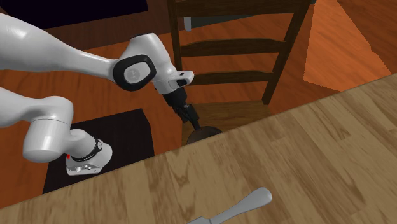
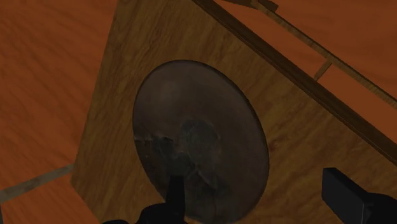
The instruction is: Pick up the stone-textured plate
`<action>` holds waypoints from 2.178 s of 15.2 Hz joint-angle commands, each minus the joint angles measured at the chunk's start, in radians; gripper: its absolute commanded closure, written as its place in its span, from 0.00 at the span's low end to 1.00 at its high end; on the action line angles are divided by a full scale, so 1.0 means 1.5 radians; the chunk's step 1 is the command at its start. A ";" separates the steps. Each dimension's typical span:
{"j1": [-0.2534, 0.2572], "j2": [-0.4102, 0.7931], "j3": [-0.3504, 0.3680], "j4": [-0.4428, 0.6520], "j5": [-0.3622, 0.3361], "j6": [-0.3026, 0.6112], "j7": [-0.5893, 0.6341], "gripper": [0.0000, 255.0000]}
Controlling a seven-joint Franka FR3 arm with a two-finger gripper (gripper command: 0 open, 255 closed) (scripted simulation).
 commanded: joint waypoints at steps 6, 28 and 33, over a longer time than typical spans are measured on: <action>-0.016 0.044 0.004 -0.023 -0.059 0.057 0.057 0.00; 0.002 -0.004 0.000 0.017 0.003 -0.013 -0.020 1.00; 0.009 -0.022 -0.001 0.043 0.028 -0.049 -0.053 1.00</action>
